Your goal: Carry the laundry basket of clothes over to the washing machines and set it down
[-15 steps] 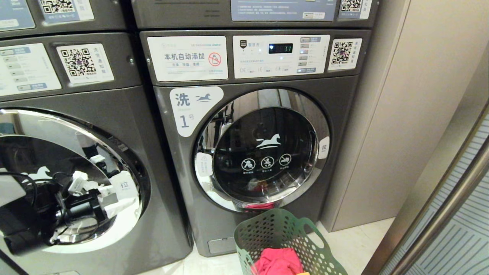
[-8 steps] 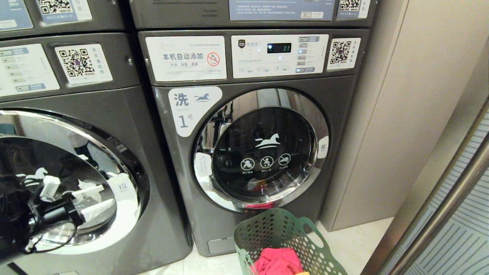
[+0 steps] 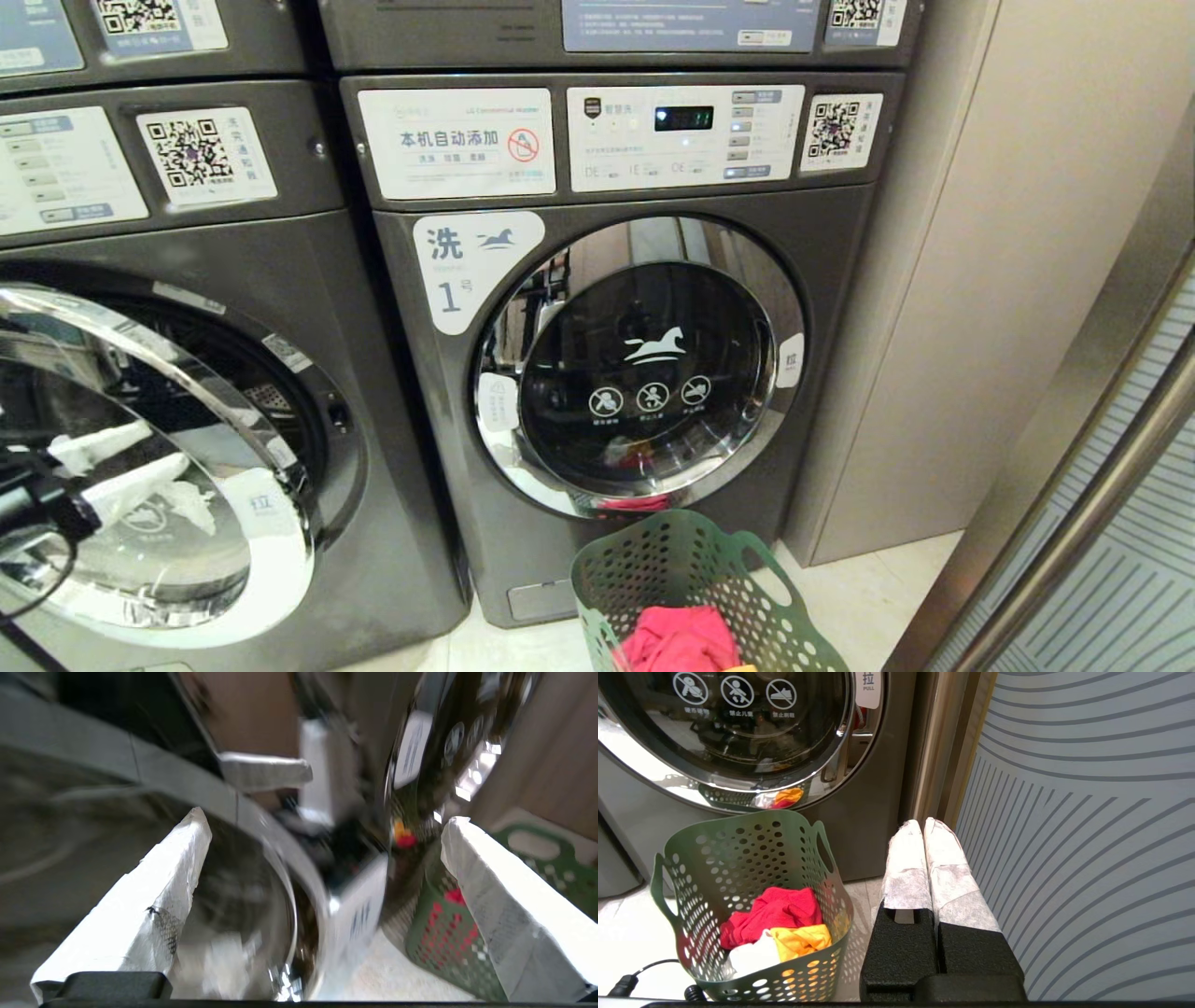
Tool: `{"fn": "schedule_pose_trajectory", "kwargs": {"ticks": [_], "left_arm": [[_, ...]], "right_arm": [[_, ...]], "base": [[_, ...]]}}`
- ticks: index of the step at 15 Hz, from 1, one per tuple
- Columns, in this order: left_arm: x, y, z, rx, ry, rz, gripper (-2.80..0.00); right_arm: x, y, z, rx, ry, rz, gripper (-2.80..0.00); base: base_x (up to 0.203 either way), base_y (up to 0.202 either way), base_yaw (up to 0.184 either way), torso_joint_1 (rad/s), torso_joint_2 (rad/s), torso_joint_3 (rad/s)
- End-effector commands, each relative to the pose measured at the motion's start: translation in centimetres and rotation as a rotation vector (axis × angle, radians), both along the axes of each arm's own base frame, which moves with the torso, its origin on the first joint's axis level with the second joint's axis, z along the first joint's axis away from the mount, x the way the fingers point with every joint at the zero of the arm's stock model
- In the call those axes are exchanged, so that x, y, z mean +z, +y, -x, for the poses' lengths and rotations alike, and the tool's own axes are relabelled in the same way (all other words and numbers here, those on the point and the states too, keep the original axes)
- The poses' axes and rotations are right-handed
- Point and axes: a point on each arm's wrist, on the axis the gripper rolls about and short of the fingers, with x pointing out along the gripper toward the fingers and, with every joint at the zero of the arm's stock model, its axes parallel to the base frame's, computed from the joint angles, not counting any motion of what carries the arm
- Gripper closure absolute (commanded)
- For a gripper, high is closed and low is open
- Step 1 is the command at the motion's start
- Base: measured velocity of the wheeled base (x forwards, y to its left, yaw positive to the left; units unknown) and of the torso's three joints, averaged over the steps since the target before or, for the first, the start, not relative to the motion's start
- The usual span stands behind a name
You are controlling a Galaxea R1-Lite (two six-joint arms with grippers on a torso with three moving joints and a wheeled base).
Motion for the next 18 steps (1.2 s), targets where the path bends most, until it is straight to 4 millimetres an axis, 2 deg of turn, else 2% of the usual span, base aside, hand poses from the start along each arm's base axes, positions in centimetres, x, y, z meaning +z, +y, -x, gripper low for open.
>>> {"fn": "schedule_pose_trajectory", "kwargs": {"ticks": [1, 3, 4, 6, 7, 9, 10, 11, 13, 14, 16, 18], "left_arm": [[9.0, -2.9, 6.0, 0.103, -0.179, -0.141, -2.8], [15.3, -6.2, 12.5, 0.297, -0.293, -0.183, -2.8], [18.1, -8.5, 15.5, 0.397, -0.355, -0.188, -2.8], [22.2, -13.3, 19.6, 0.544, -0.468, -0.173, -2.8], [23.7, -15.3, 20.7, 0.566, -0.516, -0.185, -2.8], [26.3, -16.8, 21.4, 0.573, -0.54, -0.172, -2.8], [28.1, -16.3, 21.2, 0.569, -0.513, -0.121, -2.8], [28.8, -15.2, 20.7, 0.567, -0.442, -0.011, -2.8], [28.8, -13.6, 19.6, 0.581, -0.292, 0.215, -2.8], [28.5, -12.9, 19.2, 0.595, -0.237, 0.294, 0.0], [27.3, -11.1, 18.0, 0.606, -0.135, 0.401, 0.0], [26.1, -8.7, 15.8, 0.572, -0.011, 0.491, 0.0]], "right_arm": [[0.0, 0.0, 0.0, 0.0, 0.001, 0.001, 0.0], [0.0, 0.0, 0.0, 0.0, 0.001, 0.001, 0.0], [0.0, 0.0, 0.0, 0.0, 0.001, 0.001, 0.0], [0.0, 0.0, 0.0, 0.0, 0.001, 0.001, 0.0], [0.0, 0.0, 0.0, 0.0, 0.001, 0.001, 0.0], [0.0, 0.0, 0.0, 0.0, 0.001, 0.001, 0.0], [0.0, 0.0, 0.0, 0.0, 0.001, 0.001, 0.0], [0.0, 0.0, 0.0, 0.0, 0.001, 0.001, 0.0], [0.0, 0.0, 0.0, 0.0, 0.001, 0.001, 0.0], [0.0, 0.0, 0.0, 0.0, 0.001, 0.001, 0.0], [0.0, 0.0, 0.0, 0.0, 0.001, 0.001, 0.0], [0.0, 0.0, 0.0, 0.0, 0.001, 0.001, 0.0]], "base": [[0.0, 0.0, 0.0, 0.0, 0.0, 0.0], [0.0, 0.0, 0.0, 0.0, 0.0, 0.0], [0.0, 0.0, 0.0, 0.0, 0.0, 0.0], [0.0, 0.0, 0.0, 0.0, 0.0, 0.0], [0.0, 0.0, 0.0, 0.0, 0.0, 0.0], [0.0, 0.0, 0.0, 0.0, 0.0, 0.0], [0.0, 0.0, 0.0, 0.0, 0.0, 0.0], [0.0, 0.0, 0.0, 0.0, 0.0, 0.0], [0.0, 0.0, 0.0, 0.0, 0.0, 0.0], [0.0, 0.0, 0.0, 0.0, 0.0, 0.0], [0.0, 0.0, 0.0, 0.0, 0.0, 0.0], [0.0, 0.0, 0.0, 0.0, 0.0, 0.0]]}}
